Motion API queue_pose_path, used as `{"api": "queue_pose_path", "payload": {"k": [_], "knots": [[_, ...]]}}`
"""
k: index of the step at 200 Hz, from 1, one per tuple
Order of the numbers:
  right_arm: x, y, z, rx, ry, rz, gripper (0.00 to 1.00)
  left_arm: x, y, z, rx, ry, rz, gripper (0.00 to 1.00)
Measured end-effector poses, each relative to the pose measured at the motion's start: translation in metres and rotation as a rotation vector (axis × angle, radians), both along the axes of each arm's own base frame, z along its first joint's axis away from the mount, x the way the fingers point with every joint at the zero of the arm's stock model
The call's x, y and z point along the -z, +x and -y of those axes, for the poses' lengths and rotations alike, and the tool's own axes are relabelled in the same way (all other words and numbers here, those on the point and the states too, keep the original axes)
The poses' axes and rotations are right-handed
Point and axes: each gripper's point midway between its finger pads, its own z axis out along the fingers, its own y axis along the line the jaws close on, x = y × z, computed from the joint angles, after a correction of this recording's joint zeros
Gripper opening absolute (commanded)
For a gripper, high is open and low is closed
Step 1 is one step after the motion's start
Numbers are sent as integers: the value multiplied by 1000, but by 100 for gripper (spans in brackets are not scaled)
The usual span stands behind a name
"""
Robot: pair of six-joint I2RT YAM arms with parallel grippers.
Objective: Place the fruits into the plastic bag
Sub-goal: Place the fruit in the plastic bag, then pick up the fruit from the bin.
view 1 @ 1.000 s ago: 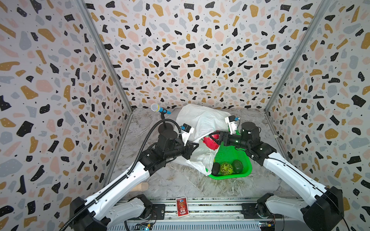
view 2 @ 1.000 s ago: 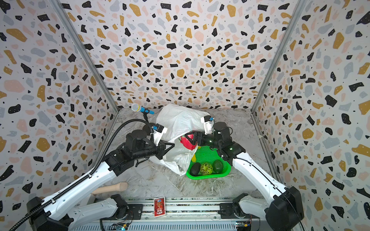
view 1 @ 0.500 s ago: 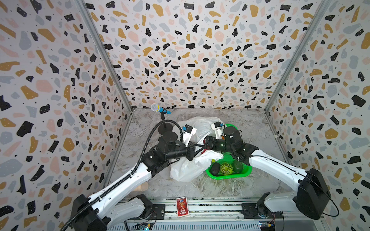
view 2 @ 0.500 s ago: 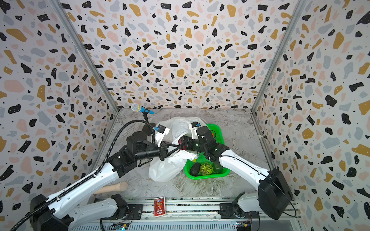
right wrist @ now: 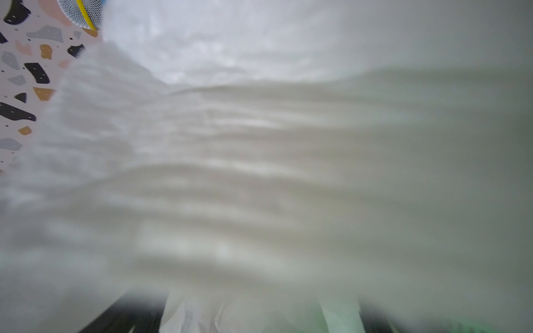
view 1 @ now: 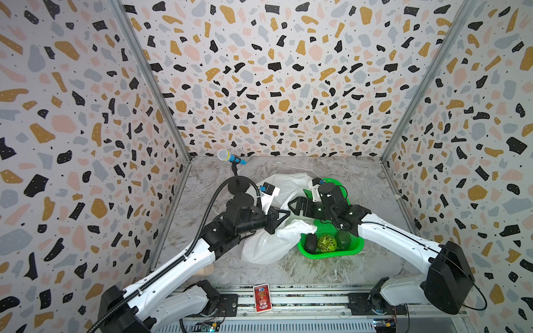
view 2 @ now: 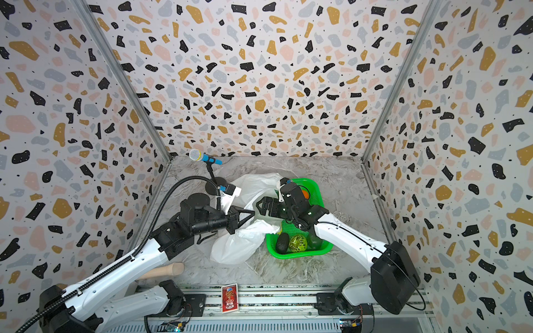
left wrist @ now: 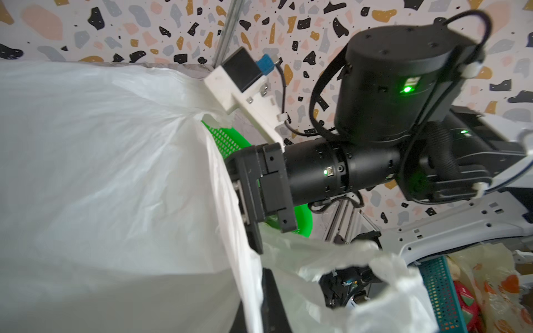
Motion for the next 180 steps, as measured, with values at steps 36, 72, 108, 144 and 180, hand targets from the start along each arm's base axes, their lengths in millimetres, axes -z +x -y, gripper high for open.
{"api": "queue_pose_path", "payload": {"k": [36, 72, 108, 144, 180], "knots": [[-28, -6, 20, -3, -58, 122, 100, 4, 15, -22, -118, 54, 44, 0], [-77, -23, 35, -57, -45, 305, 99, 21, 22, -34, -169, 100, 40, 0], [-96, -21, 78, 41, -97, 363, 100, 32, 24, -33, -155, 144, 39, 0], [-41, 7, 145, 212, -217, 157, 100, 30, 24, -32, -100, 233, 88, 0], [44, -27, 150, 128, -292, -91, 96, 20, 19, -38, -60, 298, 197, 0]]}}
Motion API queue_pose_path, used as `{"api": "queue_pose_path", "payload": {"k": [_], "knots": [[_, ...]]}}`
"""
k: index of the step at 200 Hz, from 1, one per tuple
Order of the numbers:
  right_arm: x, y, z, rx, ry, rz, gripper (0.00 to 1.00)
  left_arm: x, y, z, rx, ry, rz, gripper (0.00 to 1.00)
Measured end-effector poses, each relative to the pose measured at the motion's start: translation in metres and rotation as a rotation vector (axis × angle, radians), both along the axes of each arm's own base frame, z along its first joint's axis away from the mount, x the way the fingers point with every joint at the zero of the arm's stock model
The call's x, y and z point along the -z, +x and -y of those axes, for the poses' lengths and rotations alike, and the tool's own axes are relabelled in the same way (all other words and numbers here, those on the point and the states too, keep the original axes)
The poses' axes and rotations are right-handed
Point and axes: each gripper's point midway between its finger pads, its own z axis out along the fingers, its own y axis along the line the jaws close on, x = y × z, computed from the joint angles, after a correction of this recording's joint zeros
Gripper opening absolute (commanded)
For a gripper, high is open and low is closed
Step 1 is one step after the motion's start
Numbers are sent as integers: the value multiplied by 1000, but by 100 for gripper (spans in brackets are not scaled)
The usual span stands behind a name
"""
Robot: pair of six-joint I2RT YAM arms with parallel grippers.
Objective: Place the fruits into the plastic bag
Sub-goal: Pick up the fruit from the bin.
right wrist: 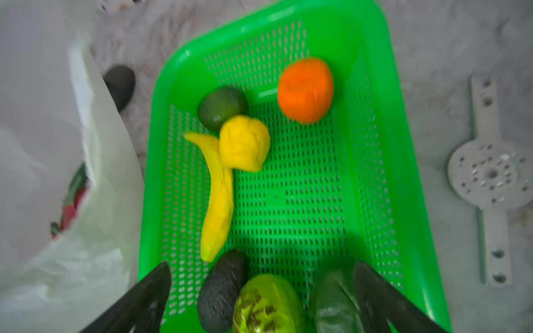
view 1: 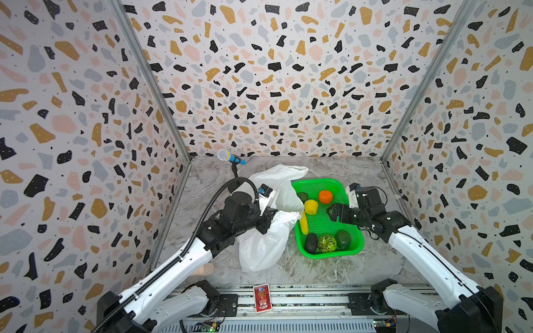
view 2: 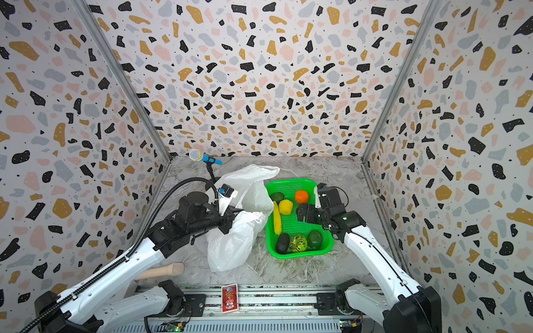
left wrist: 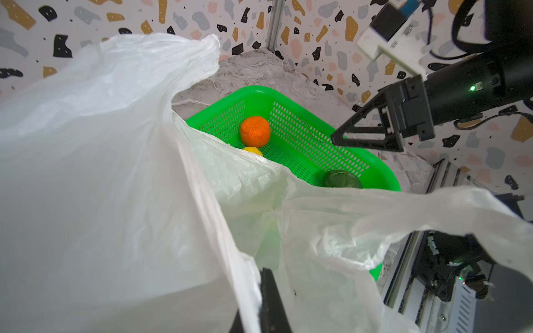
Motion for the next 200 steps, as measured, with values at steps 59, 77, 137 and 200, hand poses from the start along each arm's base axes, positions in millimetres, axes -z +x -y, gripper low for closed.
{"api": "queue_pose_path", "payload": {"k": [59, 77, 137, 200], "knots": [[56, -54, -11, -140, -32, -192, 85, -11, 4, -18, -48, 54, 137, 0], [58, -60, -20, -188, -35, -196, 82, -6, 6, -21, -66, 61, 141, 0], [82, -66, -24, -216, -84, -257, 86, 1, 11, -25, -112, 49, 139, 0], [108, -59, -22, -186, -143, -285, 67, -7, 10, -25, -116, 26, 158, 0]]}}
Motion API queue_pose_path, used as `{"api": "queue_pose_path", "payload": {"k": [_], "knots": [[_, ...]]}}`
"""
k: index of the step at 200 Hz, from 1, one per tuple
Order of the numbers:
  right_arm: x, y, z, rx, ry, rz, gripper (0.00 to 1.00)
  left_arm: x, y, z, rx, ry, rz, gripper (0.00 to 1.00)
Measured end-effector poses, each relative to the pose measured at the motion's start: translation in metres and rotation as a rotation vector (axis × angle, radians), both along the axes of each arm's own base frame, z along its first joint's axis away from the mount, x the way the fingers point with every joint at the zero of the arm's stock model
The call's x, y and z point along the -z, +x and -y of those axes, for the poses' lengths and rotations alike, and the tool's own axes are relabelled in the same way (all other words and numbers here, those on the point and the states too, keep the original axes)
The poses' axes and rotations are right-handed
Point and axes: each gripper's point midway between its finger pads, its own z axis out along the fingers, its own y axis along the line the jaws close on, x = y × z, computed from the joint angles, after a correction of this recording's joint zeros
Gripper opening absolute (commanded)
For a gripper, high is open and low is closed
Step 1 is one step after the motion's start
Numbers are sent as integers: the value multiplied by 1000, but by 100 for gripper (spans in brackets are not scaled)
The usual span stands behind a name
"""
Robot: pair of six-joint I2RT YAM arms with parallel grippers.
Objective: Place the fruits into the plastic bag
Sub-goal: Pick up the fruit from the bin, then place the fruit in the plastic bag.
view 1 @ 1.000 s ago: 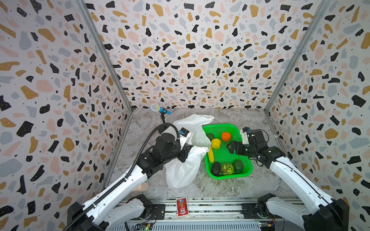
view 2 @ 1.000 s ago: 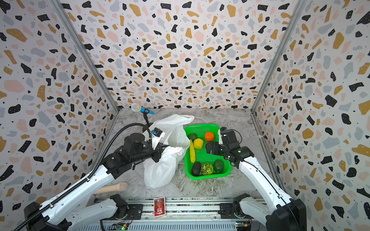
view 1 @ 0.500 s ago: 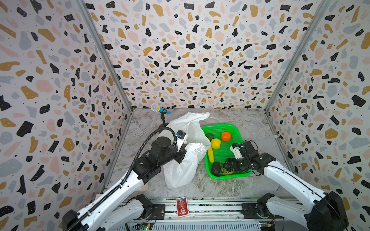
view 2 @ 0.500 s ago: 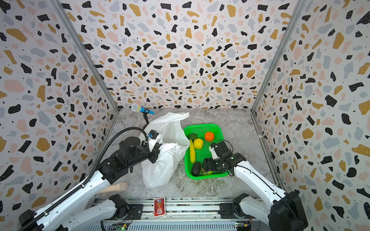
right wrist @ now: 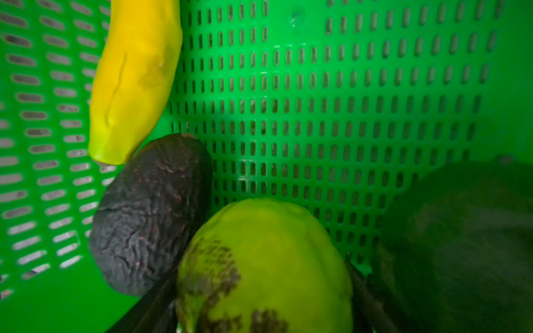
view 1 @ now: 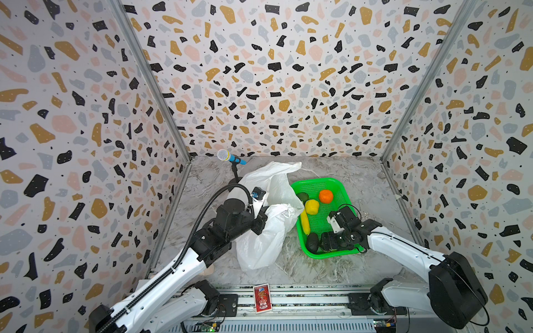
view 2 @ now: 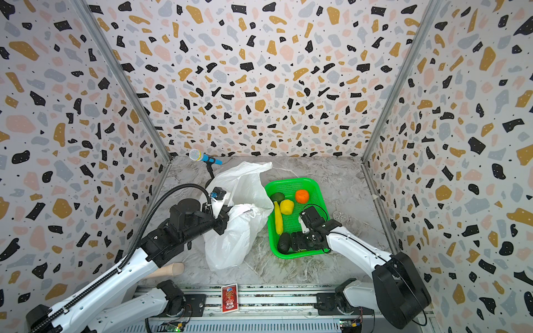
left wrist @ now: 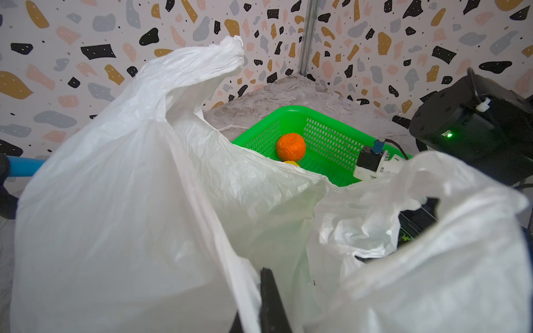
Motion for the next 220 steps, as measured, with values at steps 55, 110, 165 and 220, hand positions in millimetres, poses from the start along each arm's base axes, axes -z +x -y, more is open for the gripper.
{"api": "queue_pose_path", "payload": {"k": [55, 110, 165, 220], "knots": [[-13, 9, 5, 50, -6, 57, 48, 0, -1, 1, 9, -3, -2, 0], [-170, 71, -37, 7, 198, 428, 49, -2, -7, 6, 46, -18, -7, 0], [-251, 93, -147, -272, 396, 570, 55, -9, -12, 5, 60, -35, 7, 0], [-201, 64, -208, -435, 446, 387, 88, -7, -15, -1, 44, -35, 17, 0]]}}
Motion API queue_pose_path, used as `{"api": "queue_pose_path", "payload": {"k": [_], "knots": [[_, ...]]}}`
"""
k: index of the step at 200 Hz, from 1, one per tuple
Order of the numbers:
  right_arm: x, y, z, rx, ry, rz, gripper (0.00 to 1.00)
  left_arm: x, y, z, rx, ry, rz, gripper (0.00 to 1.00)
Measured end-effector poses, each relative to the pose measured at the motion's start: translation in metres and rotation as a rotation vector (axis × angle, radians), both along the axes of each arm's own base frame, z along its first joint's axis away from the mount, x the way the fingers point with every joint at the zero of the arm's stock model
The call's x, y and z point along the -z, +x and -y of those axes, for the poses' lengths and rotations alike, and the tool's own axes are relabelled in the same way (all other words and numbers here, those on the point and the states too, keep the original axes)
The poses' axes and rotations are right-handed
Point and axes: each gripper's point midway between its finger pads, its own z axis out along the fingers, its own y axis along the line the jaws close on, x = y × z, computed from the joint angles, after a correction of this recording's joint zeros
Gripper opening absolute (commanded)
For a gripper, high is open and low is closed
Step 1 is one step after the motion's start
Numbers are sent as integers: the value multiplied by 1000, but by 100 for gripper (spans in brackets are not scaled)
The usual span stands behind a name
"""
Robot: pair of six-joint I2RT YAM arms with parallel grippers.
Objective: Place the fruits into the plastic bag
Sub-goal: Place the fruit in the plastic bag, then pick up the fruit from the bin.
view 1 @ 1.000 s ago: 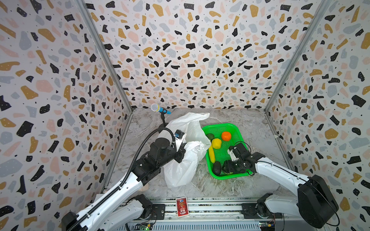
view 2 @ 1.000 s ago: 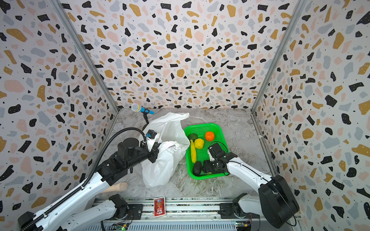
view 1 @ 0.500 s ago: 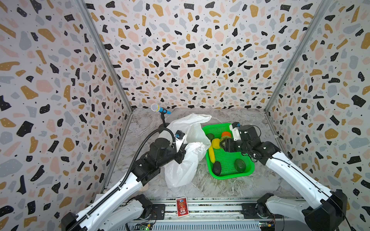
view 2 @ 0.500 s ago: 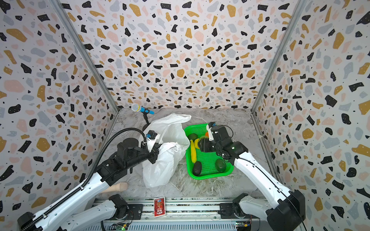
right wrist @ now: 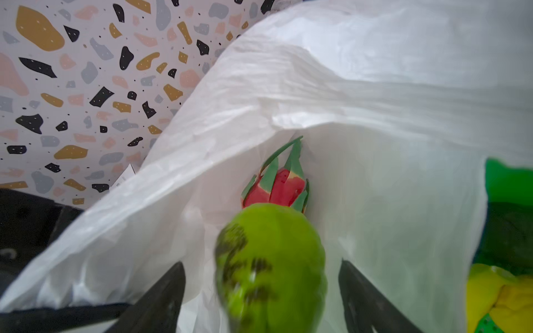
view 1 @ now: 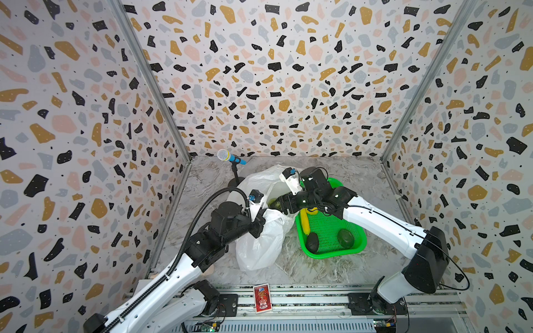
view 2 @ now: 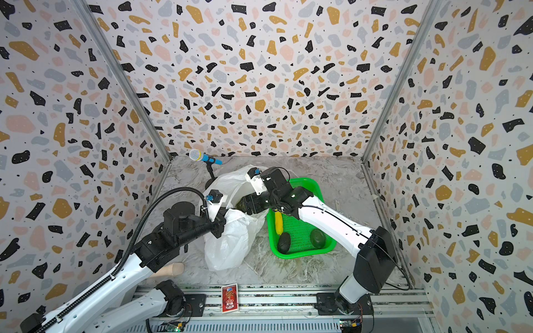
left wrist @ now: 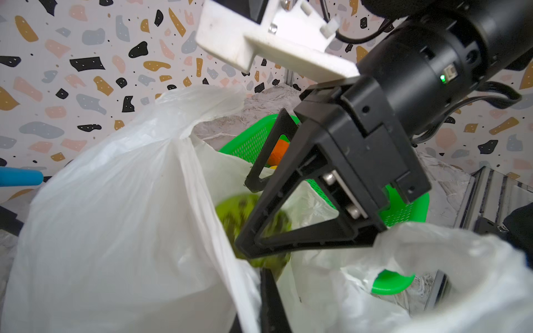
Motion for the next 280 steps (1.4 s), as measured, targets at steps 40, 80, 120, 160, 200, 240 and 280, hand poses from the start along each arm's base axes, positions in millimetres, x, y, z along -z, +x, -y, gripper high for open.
{"api": "queue_pose_path", "payload": {"k": [40, 80, 120, 160, 200, 240, 280], "knots": [[-10, -10, 5, -17, 48, -6, 95, -3, 1, -4, -23, -1, 14, 0], [13, -38, 13, -73, 49, -70, 92, -6, 6, -16, -91, -2, 49, 0], [43, -77, 16, -183, -30, -138, 90, -10, 15, -30, -180, 7, 84, 0], [62, -99, 30, -226, -154, -154, 92, -7, 24, -36, -243, 26, 89, 0], [17, -68, 71, -37, -141, 24, 99, -2, 22, -32, -218, 18, 86, 0], [-49, -8, 147, 341, -17, 198, 98, 15, 14, -26, -161, 22, 53, 0], [7, 14, 194, 544, -71, 75, 97, 12, 9, -26, -144, 7, 61, 0]]}}
